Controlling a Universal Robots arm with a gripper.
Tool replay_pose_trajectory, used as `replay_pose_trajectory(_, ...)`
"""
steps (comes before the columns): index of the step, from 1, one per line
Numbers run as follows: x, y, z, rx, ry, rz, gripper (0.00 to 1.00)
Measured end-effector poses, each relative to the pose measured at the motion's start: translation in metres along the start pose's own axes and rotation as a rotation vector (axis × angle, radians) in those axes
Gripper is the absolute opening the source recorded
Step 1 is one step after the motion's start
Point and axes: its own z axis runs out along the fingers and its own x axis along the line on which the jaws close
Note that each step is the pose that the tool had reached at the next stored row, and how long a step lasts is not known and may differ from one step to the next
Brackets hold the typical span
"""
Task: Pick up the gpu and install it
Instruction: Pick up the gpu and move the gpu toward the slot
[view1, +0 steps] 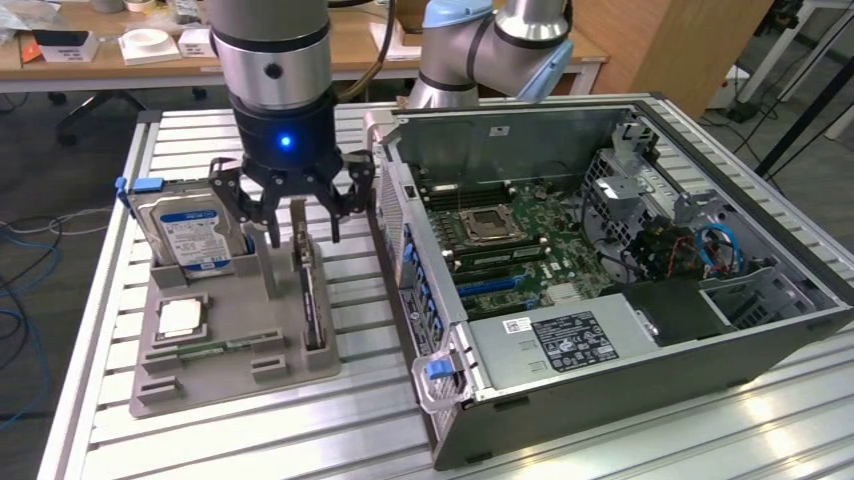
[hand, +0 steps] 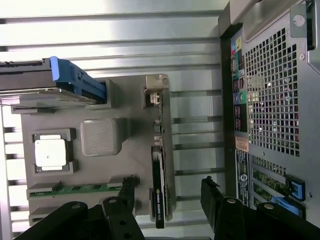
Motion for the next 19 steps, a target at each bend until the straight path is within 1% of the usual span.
replay_pose_trajectory(9,-0.0002,-0.0041,0.0032,0.0,0.0,0.0,0.65)
replay_pose_trajectory(19,-0.0002,-0.0062,0.0065,0.0,0.0001,0.0,0.65)
